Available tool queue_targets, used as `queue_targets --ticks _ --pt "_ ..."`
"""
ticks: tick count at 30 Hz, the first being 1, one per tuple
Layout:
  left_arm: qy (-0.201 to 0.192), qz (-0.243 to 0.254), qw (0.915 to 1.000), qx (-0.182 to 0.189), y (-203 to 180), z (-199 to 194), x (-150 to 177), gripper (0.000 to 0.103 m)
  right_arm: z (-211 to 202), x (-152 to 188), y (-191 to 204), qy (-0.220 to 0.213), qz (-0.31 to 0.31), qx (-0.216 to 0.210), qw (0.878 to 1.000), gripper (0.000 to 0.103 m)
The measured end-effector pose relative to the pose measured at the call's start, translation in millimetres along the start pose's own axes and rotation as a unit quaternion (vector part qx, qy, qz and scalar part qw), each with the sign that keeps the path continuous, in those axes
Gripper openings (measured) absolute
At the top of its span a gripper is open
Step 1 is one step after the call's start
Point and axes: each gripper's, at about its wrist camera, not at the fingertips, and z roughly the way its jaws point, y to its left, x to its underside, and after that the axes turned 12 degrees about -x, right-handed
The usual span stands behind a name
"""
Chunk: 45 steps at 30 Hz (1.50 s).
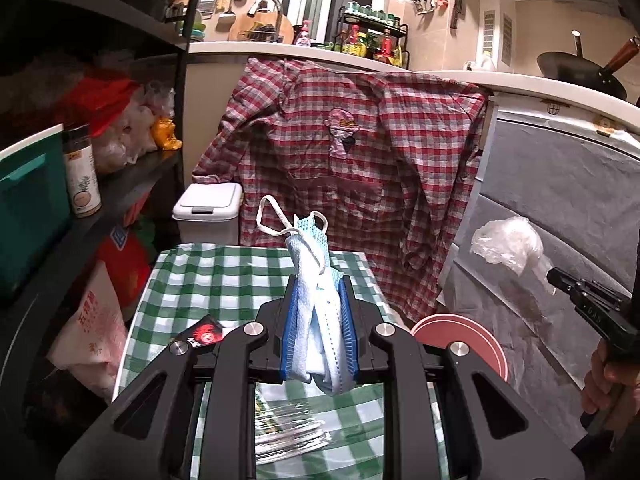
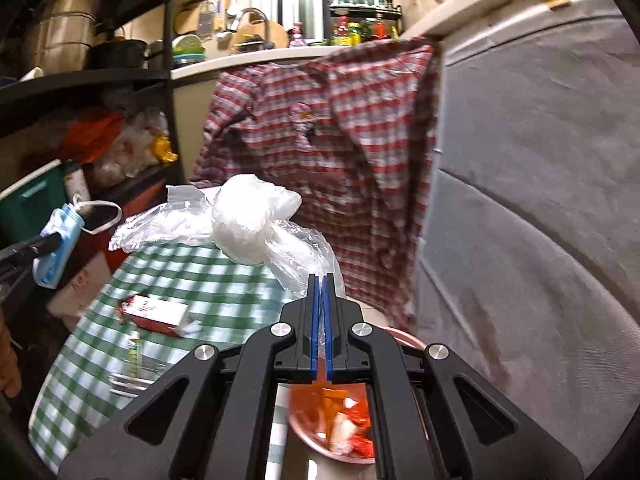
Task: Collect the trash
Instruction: 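Carry the mask and plastic bag over the pink bucket and open both tools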
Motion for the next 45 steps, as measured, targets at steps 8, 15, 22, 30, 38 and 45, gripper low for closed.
queue_targets --ticks 8,15,22,30,38,45 --pt "0.008 0.023 0.9996 0.016 -43.3 11.3 5.4 0.020 -4.1 11.4 -29.8 0.008 0.011 0.028 1.000 0.002" --pt "0.010 0.032 0.9989 0.034 -81.8 21.5 9.4 0.020 -4.8 17.7 -41.6 0.013 0.000 0.048 0.999 0.002" --pt "0.009 0.037 0.9983 0.043 -114.1 29.9 15.6 0.020 -5.4 19.7 -55.3 0.014 0.012 0.058 0.998 0.002" --pt "0.037 0.046 0.9954 0.075 -137.6 46.5 24.6 0.021 0.0 22.2 -67.4 0.021 0.018 0.069 0.997 0.002" --pt "0.066 0.073 0.9903 0.099 -160.1 68.1 37.1 0.021 16.5 28.1 -73.4 0.047 0.029 0.081 0.995 0.003" --pt "0.080 0.083 0.9872 0.110 -174.4 82.6 41.8 0.021 26.2 30.6 -77.2 0.057 0.030 0.085 0.994 0.003"
